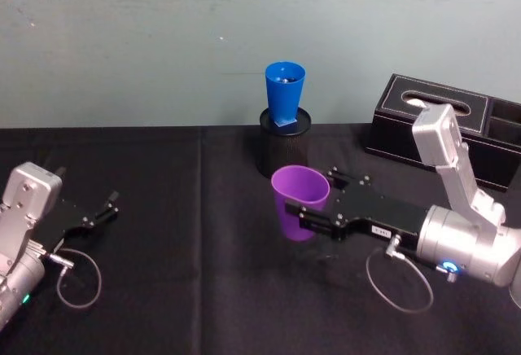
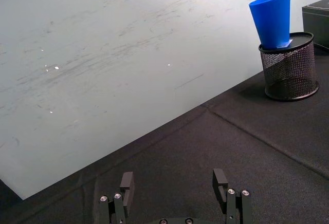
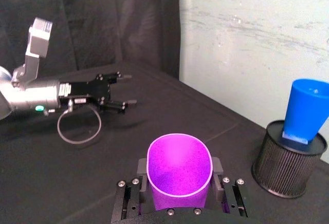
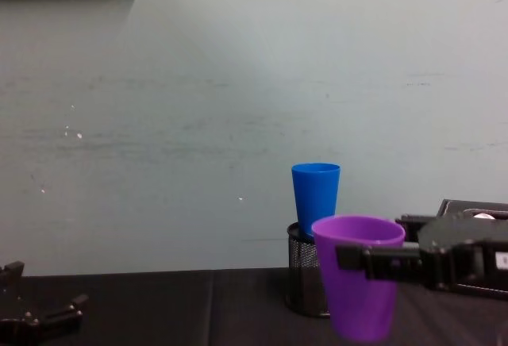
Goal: Pick up one cup with a gripper and tap it against the other cup.
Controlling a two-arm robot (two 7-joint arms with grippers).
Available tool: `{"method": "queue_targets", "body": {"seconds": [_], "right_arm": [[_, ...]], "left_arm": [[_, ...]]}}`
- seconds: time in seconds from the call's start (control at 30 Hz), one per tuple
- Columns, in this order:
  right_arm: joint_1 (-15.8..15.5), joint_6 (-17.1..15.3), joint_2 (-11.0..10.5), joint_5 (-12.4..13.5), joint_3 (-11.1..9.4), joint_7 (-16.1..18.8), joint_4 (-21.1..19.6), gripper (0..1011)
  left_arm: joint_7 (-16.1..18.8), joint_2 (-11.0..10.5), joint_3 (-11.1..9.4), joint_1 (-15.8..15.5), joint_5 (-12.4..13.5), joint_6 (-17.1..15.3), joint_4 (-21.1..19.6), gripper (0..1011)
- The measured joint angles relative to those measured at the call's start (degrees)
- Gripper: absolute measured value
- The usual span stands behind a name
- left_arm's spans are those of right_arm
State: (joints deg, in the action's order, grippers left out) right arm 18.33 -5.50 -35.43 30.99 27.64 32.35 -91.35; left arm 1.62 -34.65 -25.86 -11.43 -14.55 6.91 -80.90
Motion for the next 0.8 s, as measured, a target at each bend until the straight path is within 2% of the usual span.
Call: {"method": "queue_targets", "body": {"seconds": [0.3,0.63,0.8], "right_arm": [[-3.29,4.64,-0.57,-2.05,-0.07,1.12,1.59,708],[-5.86,10.58,0.96,-5.40,-0.20,1.45,4.92,707],[-6.65,11.71,1.92,-6.31,-0.20,1.65,6.25,707]], "left_arm": [[0.00,0.00,0.00,0.00,0.00,0.00,0.00,1000],[0.00,0.00,0.00,0.00,0.00,0.00,0.00,1000],[0.00,0.00,0.00,0.00,0.00,0.00,0.00,1000]]}}
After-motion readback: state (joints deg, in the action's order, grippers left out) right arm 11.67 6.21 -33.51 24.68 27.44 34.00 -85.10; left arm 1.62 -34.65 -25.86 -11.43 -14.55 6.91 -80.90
